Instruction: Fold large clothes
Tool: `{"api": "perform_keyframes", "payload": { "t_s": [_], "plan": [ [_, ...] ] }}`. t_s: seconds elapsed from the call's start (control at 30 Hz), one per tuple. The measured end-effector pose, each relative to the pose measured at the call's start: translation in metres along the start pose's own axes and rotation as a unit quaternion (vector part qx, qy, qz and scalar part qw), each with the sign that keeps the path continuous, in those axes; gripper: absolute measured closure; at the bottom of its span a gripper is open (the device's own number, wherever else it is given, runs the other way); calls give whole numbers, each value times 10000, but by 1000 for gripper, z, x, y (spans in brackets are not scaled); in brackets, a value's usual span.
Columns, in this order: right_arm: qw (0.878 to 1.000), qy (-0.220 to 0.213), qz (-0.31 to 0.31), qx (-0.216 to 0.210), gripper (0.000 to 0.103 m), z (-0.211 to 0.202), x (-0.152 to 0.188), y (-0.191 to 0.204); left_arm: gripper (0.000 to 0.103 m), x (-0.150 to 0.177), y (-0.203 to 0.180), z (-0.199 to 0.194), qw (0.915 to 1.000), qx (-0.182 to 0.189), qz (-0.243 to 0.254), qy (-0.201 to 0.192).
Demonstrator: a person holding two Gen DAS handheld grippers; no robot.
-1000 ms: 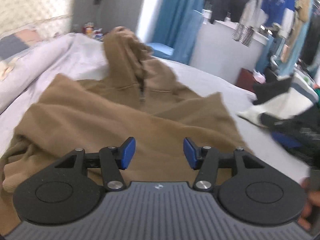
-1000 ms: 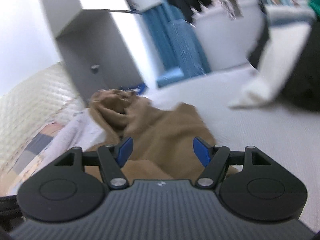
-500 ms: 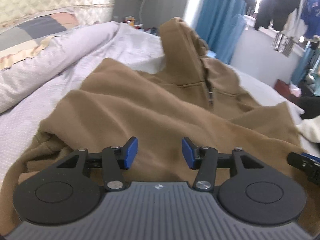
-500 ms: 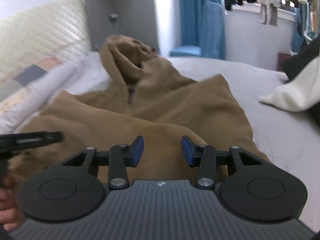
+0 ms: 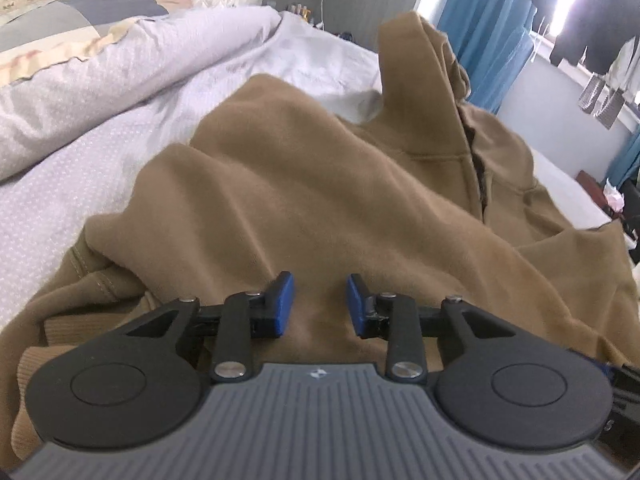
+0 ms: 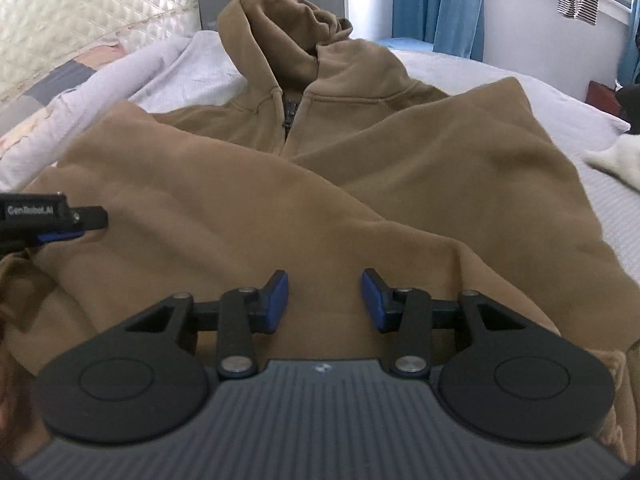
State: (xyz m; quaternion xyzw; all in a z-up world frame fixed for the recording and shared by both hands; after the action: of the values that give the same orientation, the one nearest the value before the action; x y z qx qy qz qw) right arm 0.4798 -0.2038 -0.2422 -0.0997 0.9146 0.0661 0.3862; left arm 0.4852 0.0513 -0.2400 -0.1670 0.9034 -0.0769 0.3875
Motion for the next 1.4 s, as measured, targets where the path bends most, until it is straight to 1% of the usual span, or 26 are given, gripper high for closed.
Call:
{"api": "perform_keyframes", "payload": {
  "t_s": [0.13,0.3,0.37,0.43,0.5,0.57,0.63,0.7,0.8,0.87,1.0,1.1,1.13,1.23,1.27,1.33,1.37,1.4],
  "plan": [
    [10000,-27,-18,-16,61,3,-1,1,67,2,-6,2,9995,-159,274,-55],
    [10000,-44,31,-39,61,-11,-1,5,66,-2,-5,-9,10000,-9,44,-56],
    [9999,-29,118,-96,61,-20,-1,5,65,-3,-8,-17,9999,-27,65,-87],
    [9994,-140,255,-202,60,-33,-6,5,61,-4,-12,-27,9999,-27,105,-134],
    [9988,-335,277,-227,58,-48,-11,5,58,-5,-19,-40,9997,75,125,-196],
    [9981,-456,330,-267,58,-59,-18,4,56,-5,-28,-52,9995,183,151,-211],
    [9969,-450,473,-430,58,-65,-25,3,55,-7,-38,-60,9990,304,237,-204],
    [9960,-479,515,-557,58,-70,-38,2,55,-11,-48,-70,9985,328,361,-260],
    [9957,-651,352,-557,58,-77,-63,-3,53,-19,-60,-78,9976,458,449,-269],
    [9955,-709,318,-548,58,-78,-78,-9,53,-26,-67,-78,9972,464,531,-264],
    [9952,-664,259,-664,58,-65,-111,-24,50,-55,-83,-64,9959,574,673,-194],
    [9952,-579,229,-760,58,-46,-136,-32,50,-87,-96,-46,9946,513,862,-255],
    [9949,-546,259,-804,58,-39,-143,-35,49,-98,-101,-40,9942,563,873,-270],
    [9958,-426,383,-711,57,-16,-161,-44,46,-126,-110,-22,9951,743,626,-201],
    [9962,-346,422,-673,56,-6,-166,-47,44,-135,-113,-14,9951,755,596,-213],
    [9967,-285,509,-561,48,15,-177,-53,42,-149,-116,1,9952,712,626,-255],
    [9969,-291,512,-525,46,24,-181,-54,41,-156,-117,10,9952,680,657,-267],
    [9969,-278,511,-534,41,34,-186,-54,39,-161,-118,19,9953,661,654,-261]
  ]
}}
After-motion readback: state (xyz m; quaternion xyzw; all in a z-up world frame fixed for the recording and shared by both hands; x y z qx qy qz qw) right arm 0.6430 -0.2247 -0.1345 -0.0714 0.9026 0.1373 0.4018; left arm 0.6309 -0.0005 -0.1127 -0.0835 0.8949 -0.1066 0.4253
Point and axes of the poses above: each gripper's, at about its wrist camera, not at the fingertips, and z roughly the way its jaws point, y to its left, x to its underside, the point moved 9 cm from there along z, roughly the way its jaws point, and after that the axes turned 3 degrees about -z, right-handed, at the moved point
